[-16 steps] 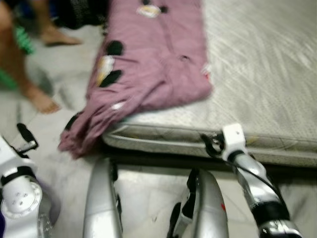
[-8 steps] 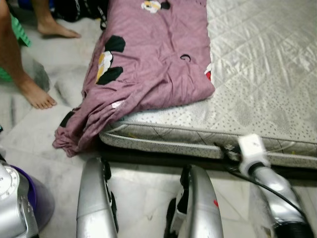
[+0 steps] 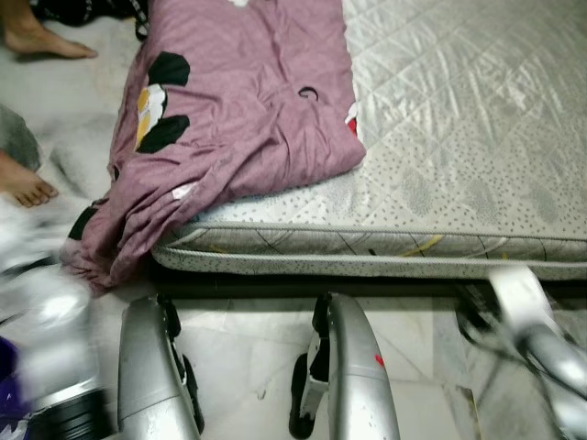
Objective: Clean up the room
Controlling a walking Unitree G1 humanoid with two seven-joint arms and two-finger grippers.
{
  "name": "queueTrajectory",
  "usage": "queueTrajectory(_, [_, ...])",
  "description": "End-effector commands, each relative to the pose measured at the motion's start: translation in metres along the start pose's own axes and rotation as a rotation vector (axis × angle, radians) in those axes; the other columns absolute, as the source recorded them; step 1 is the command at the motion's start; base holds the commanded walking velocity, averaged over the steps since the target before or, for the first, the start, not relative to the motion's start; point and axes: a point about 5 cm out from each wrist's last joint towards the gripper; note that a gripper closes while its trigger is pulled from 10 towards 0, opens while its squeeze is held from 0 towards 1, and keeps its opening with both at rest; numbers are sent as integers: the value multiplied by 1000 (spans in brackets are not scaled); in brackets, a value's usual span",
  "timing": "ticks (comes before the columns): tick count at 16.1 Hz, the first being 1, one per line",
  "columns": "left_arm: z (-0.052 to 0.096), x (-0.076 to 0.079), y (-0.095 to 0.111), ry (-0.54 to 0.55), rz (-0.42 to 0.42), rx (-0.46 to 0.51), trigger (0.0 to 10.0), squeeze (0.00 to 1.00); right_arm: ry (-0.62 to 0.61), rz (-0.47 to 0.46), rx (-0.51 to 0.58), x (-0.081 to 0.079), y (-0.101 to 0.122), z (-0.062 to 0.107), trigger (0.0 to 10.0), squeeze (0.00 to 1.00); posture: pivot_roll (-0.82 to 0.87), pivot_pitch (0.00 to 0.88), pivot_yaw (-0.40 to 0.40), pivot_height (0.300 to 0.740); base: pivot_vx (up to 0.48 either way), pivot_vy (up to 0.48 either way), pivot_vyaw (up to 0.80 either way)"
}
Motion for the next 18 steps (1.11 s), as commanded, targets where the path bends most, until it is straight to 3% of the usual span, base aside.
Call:
queueTrajectory(1, [1, 12, -9, -78, 8, -38, 10000, 0, 17, -9, -18, -8, -4, -3, 10000, 0, -111, 277, -177, 526, 0, 0, 0])
queueTrajectory(3, [-4, 46, -9, -210, 63, -68, 10000, 0, 45, -83, 66, -32, 22, -18, 10000, 0, -105, 264, -151, 526, 0, 0, 0])
queueTrajectory(4, [-3, 55, -9, -247, 72, -85, 10000, 0, 62, -84, 91, -37, 29, -19, 10000, 0, -106, 260, -139, 526, 0, 0, 0])
queueTrajectory(6, [4, 89, -2, -404, 138, -89, 10000, 0, 99, -85, 139, -51, 39, -15, 10000, 0, -112, 254, -109, 526, 0, 0, 0])
queueTrajectory(7, [14, 111, 1, -537, 180, -103, 10000, 0, 95, -77, 129, -50, 34, -10, 10000, 0, -114, 253, -97, 526, 0, 0, 0])
queueTrajectory(9, [26, 138, 4, -713, 220, -112, 10000, 0, 66, -71, 92, -45, 22, -5, 10000, 0, -117, 251, -84, 526, 0, 0, 0])
queueTrajectory(11, [33, 156, 9, -782, 230, -95, 10000, 0, 52, -65, 71, -41, 16, 0, 10000, 0, -124, 248, -74, 526, 0, 0, 0])
queueTrajectory(14, [33, 174, 27, -806, 323, -39, 10000, 0, 35, -56, 41, -37, 7, 13, 10000, 0, -141, 244, -68, 526, 0, 0, 0])
queueTrajectory(18, [47, 204, 27, -950, 343, -87, 10000, 0, 13, -68, 51, -37, 6, 30, 10000, 0, -174, 252, -55, 526, 0, 0, 0])
Point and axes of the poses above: a point about 5 cm out from each wrist's last joint towards the gripper, its own z axis pointing back from the gripper into the wrist, its own y axis along the axis of the wrist's last joint, x = y × z, and after that the axes turned 14 degrees about -z, right-handed
